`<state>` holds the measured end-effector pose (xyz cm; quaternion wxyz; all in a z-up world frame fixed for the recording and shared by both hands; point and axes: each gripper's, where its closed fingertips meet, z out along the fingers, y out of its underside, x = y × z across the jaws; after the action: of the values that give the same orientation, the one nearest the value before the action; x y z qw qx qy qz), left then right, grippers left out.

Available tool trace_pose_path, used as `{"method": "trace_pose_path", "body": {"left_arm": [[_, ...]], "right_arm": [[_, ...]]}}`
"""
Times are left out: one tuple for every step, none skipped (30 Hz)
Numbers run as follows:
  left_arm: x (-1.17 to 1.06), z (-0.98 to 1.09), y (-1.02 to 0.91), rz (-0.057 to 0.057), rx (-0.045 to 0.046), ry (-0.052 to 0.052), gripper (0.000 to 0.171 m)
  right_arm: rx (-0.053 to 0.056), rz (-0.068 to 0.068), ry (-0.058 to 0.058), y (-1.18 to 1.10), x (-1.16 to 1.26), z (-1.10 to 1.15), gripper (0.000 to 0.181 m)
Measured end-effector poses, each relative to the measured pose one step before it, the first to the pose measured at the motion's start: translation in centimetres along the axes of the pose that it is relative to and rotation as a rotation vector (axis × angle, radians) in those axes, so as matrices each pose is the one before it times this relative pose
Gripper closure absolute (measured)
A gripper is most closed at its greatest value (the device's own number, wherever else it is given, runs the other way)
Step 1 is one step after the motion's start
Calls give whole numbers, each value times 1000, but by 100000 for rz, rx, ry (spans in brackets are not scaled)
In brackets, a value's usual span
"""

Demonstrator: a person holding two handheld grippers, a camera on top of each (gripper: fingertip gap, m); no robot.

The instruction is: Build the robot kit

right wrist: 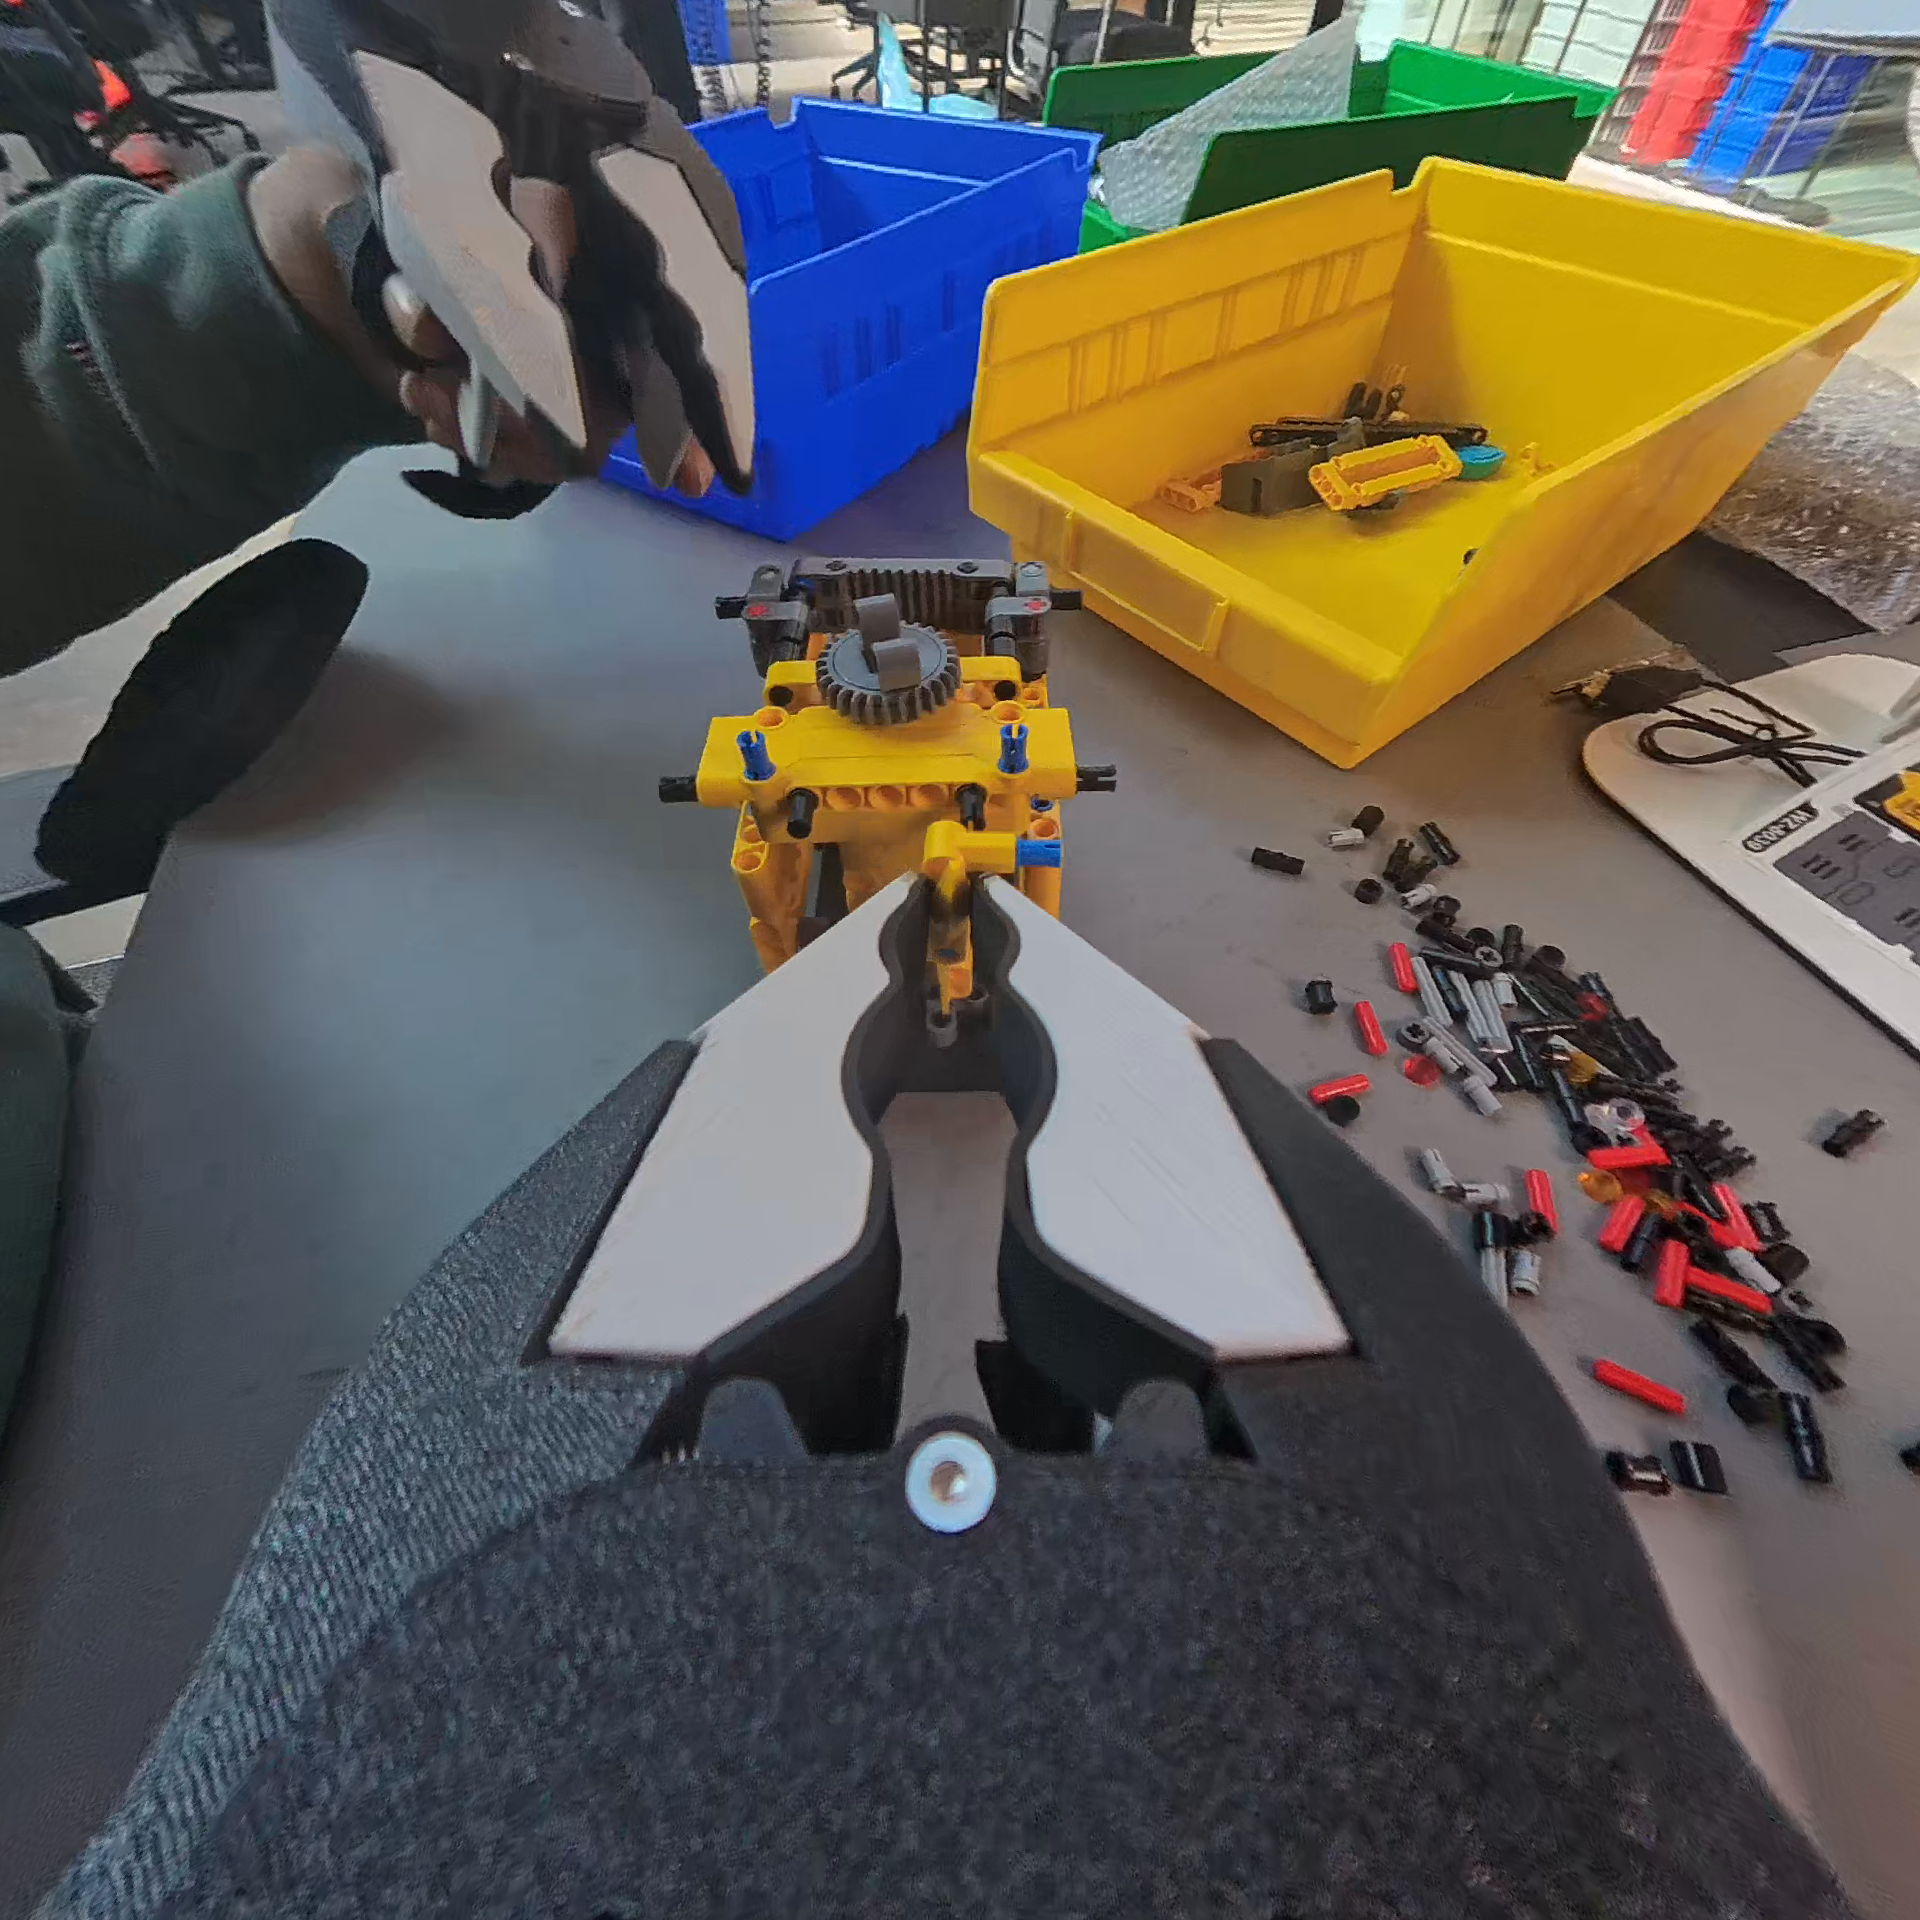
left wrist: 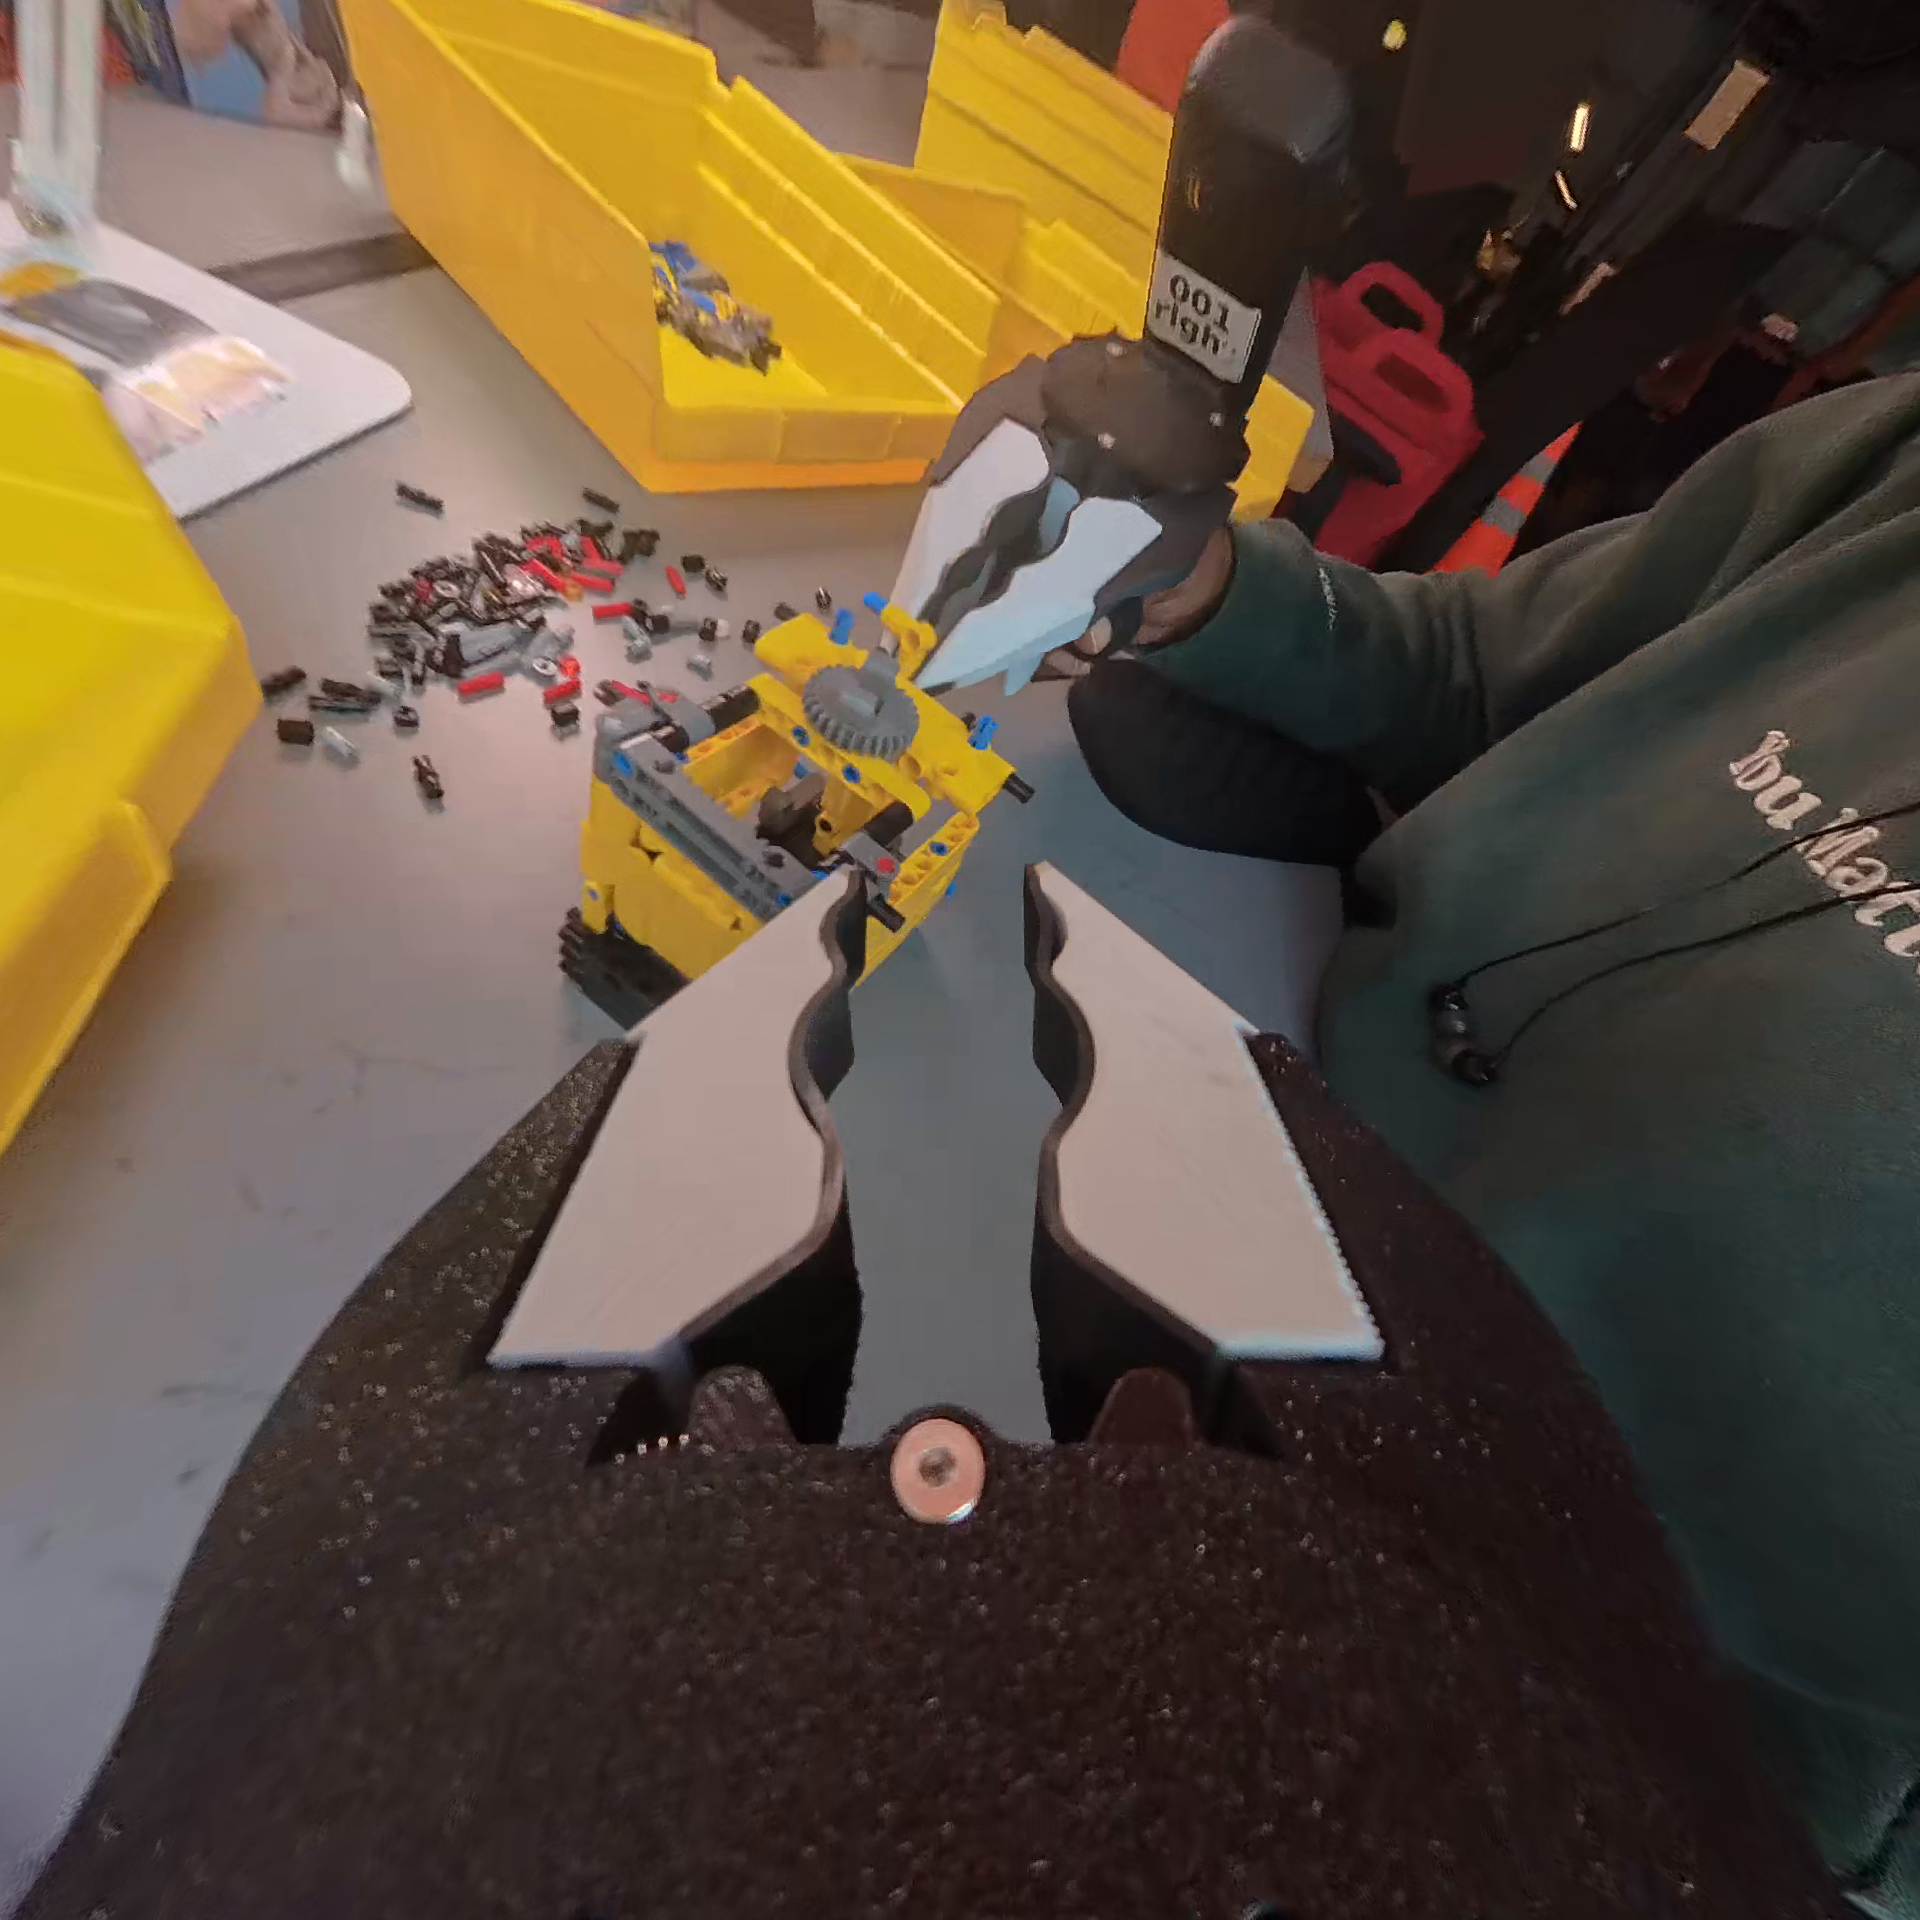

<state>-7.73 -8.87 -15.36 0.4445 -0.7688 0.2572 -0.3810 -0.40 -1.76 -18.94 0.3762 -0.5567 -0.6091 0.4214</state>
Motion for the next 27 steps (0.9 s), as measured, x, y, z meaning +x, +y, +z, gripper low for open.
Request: {"method": "trace_pose_path", "body": {"left_arm": [[-603,-551,-432,2473,2690,-2476,142],[-746,-351,-157,2132,901,-2416,141],[-742,-74,96,1539,-539,-1712,137],[-587,218,264,798,-1429,-438,130],[-234,471,279,161,-1449,1920,122],[-21,615,190,194,-921,2997,115],[23,652,59,962,-232,2778,108],[31,627,57,1612,-492,2212,101],[-12,581,108,1632,-1291,1484,95],[-13,552,124,1515,-1768,1136,88],[43,526,54,1064,-1342,1312,83],[84,508,27,254,-1215,1254,79],[9,503,87,27,-1495,355,75],[-103,424,91,1147,-1186,-806,74],[-75,363,134,1451,-937,-966,73],[-102,275,70,1311,-61,-1237,74],[-160,207,55,634,426,-1669,78],[-240,159,122,-267,-48,-2167,86],[-101,112,181,-640,-785,-1463,92],[-47,24,20,-20,-39,-1649,95],[-207,-37,51,404,-651,-2900,104],[-38,-62,21,833,-707,-1890,107],[-7,-53,38,1088,-813,-1706,108],[-49,-40,-11,1020,-279,-1941,109],[-75,-16,-52,340,-33,-1890,110],[14,15,5,351,-225,-1183,110],[39,48,-3,304,-115,-954,111]], "right_arm": [[199,-496,-1914,43,-70,-258,176],[375,-254,-2310,12,-145,-232,175],[826,-12,-2027,-88,-137,-195,175],[1107,-270,-1663,-143,-111,-165,175],[689,-958,-2121,-50,-239,-109,175],[410,-1312,-945,11,-124,-70,175],[-203,-484,507,127,118,-26,175],[-181,341,-619,149,6,-7,175],[922,1030,-478,3,65,-55,175],[1318,1585,417,-70,243,-88,175],[848,1646,-674,-37,117,-82,175],[698,1432,-1537,-48,-25,-76,175],[807,884,-651,-79,60,-47,175],[469,391,-429,-53,26,-11,175],[97,-141,-376,-32,-37,32,175],[-213,-647,-438,-4,-101,59,175],[-335,-666,-470,17,-147,85,175],[-636,-327,547,74,4,104,175],[-1007,-243,1105,153,114,108,175],[-1038,-9,791,162,93,109,175],[-963,181,370,144,27,100,175],[39,50,193,-10,-19,87,175],[-318,86,-732,9,-151,61,175],[-1042,-100,184,83,-21,90,175],[-554,-546,312,33,-24,79,175],[-538,-186,75,5,-60,86,175],[-533,52,509,-9,24,83,175]]}}
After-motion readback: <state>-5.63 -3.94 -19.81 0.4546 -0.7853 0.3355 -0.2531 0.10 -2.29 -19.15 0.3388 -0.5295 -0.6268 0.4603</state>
